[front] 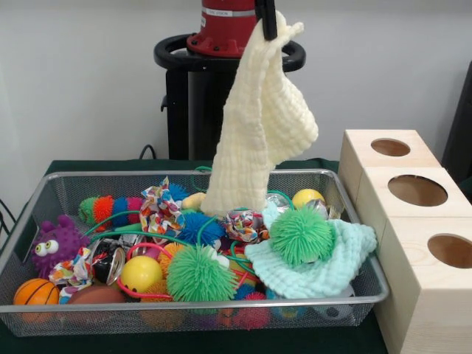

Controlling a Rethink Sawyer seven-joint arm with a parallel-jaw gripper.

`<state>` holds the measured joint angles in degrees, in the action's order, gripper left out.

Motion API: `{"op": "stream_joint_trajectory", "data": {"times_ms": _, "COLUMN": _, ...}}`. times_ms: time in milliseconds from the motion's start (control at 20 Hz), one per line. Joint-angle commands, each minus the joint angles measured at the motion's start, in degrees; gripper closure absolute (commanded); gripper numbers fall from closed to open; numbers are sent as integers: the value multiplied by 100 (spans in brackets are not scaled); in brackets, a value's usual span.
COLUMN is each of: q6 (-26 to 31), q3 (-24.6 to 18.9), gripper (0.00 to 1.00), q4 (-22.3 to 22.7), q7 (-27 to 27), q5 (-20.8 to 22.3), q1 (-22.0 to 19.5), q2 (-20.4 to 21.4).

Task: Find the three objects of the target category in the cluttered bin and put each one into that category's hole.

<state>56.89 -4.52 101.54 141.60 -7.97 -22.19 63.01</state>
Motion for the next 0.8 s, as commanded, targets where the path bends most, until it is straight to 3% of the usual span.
{"op": "stream_joint_trajectory", "data": {"times_ms": 50, "q6": -221, "q3": -520, "gripper": 100, "q4": 98, "q7": -941, "q5": 270, "q1": -88, "q2": -238}}
{"op": "stream_joint_trajectory", "data": {"times_ms": 800, "q6": -401, "q3": -607, "gripper": 100, "q4": 238, "q7": -1106, "q5": 456, "q1": -195, "q2": -246}}
